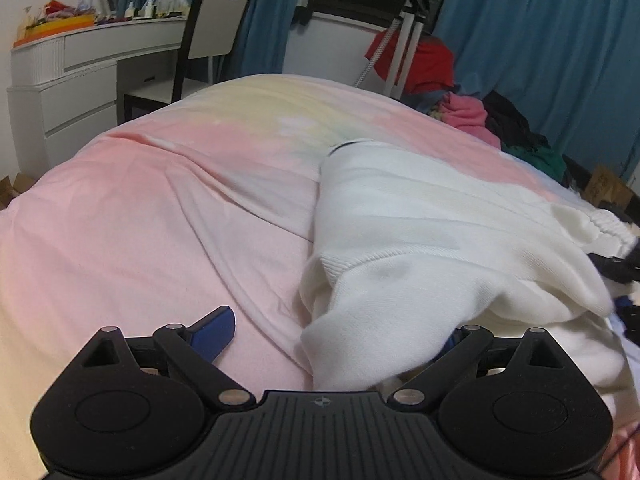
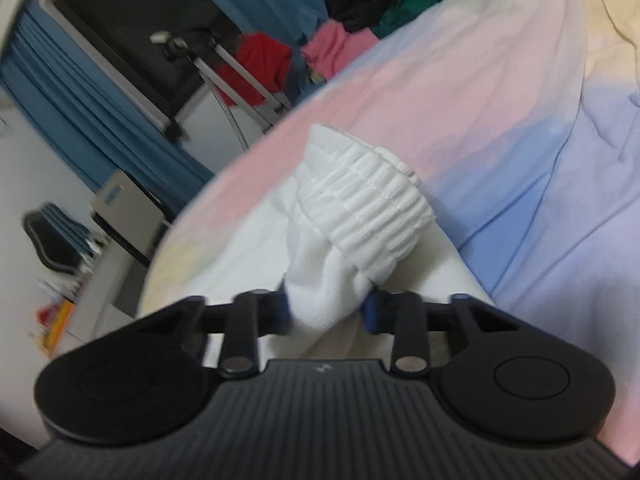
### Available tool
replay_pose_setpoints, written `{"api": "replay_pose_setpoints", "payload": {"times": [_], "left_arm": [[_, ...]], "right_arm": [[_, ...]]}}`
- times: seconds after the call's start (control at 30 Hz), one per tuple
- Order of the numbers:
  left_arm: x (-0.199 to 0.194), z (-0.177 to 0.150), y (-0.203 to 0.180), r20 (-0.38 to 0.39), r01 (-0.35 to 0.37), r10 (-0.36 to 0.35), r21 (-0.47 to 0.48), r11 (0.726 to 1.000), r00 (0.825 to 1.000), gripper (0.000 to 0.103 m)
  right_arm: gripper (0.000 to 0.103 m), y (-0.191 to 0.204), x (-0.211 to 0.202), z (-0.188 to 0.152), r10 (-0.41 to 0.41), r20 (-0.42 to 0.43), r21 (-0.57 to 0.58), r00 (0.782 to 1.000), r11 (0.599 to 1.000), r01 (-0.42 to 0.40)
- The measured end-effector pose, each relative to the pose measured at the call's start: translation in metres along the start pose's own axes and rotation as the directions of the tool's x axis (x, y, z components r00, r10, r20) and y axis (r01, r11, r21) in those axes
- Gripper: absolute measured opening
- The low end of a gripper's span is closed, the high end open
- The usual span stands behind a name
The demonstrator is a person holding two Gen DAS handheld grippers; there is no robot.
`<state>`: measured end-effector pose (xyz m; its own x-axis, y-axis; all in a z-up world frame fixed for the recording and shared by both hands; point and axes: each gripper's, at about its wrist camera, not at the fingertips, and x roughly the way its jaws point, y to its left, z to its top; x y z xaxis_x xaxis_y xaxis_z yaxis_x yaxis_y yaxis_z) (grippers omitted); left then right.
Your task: Fold clothes
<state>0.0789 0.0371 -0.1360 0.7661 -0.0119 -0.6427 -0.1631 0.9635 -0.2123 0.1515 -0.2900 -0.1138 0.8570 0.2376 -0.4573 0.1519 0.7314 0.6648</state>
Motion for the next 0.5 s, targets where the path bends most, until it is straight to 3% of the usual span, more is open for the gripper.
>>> {"api": "replay_pose_setpoints", "payload": {"times": [0.13,0.23,0.37,0.5], "left_arm": [[0.002,0.008,0.016,0.001,0.017,-0.017,-0.079,0.997,1.000,0.093],[-0.006,0.007,0.021,0.013,0.042,-0.041,-0.101,0.994,0.999,0.093],[-0.010,0.001,0.022,0.001,0.056,-0.056,-0.094,0.994,0.998,0.093],[-0.014,-0.005,0.021,0.003,0.051,-0.051,-0.088,0.995,0.999,0.089]], "right_arm": [[0.022,0.016,-0.041,0.005,0.073,0.122,-0.053,0.990,0.996,-0.067],[0.021,0.015,-0.069,0.007,0.026,0.162,-0.059,0.987,0.998,-0.017],[0.022,-0.015,-0.069,-0.002,-0.170,0.086,-0.008,0.982,0.985,0.171],[0.025,-0.024,-0.062,-0.003,-0.189,0.023,0.019,0.982,0.982,0.189]]}}
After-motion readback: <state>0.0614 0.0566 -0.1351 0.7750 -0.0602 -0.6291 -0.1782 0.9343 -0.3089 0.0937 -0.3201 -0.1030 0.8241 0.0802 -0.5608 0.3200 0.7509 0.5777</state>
